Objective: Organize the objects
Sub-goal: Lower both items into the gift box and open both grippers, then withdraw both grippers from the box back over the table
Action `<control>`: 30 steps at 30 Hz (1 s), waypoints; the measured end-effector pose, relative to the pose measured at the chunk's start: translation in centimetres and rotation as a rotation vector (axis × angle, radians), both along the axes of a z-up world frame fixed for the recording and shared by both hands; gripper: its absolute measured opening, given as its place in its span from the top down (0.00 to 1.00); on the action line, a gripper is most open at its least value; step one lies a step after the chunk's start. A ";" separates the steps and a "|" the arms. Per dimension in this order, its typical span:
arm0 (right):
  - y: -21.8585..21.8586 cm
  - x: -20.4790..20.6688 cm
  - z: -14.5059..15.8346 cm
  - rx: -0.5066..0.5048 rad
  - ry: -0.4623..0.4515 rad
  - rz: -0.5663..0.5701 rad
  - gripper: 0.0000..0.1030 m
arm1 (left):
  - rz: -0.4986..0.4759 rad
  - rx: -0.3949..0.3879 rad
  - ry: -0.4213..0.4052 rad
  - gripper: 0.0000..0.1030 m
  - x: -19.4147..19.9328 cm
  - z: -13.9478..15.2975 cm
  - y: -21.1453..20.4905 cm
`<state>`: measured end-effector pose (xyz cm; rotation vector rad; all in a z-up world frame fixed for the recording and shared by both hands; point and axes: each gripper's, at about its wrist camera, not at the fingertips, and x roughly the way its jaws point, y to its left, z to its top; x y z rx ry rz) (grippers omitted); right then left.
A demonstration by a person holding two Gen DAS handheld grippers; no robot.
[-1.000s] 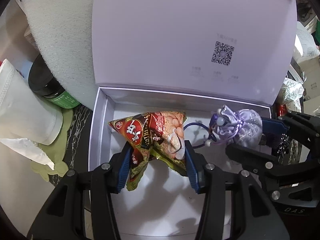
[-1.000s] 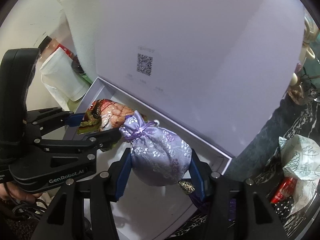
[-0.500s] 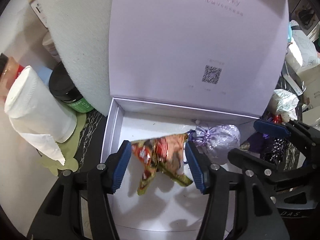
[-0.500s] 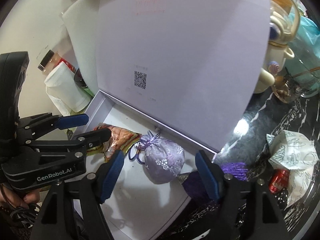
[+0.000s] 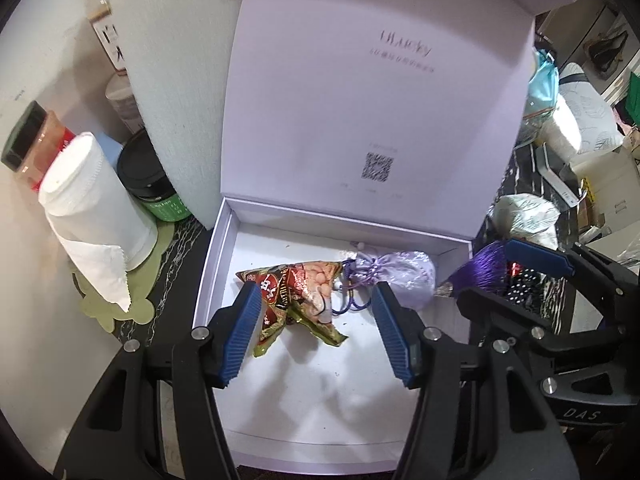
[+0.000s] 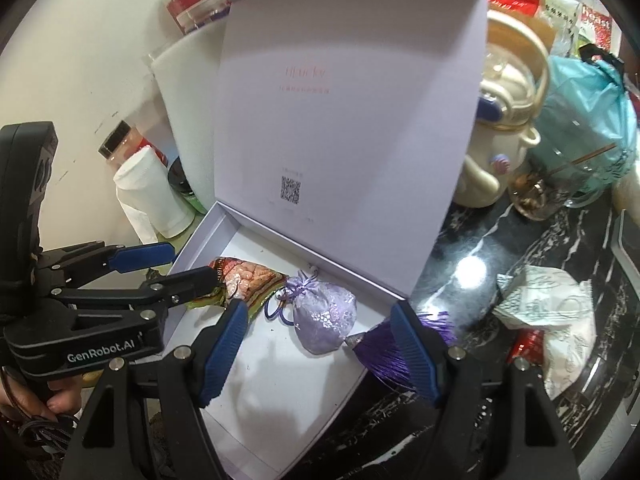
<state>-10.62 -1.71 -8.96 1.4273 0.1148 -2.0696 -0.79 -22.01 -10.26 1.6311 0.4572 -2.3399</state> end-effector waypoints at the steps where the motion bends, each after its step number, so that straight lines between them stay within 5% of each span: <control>1: 0.4 0.1 0.4 -0.002 0.002 -0.004 0.28 | -0.003 -0.001 0.008 0.46 0.4 0.4 0.1; 10: 2.5 1.8 2.5 -0.009 0.025 -0.021 0.28 | -0.031 -0.038 0.058 0.46 1.5 6.3 2.7; 30: 14.3 6.8 6.0 0.017 0.109 -0.128 0.28 | -0.171 -0.012 0.087 0.46 2.3 8.8 15.8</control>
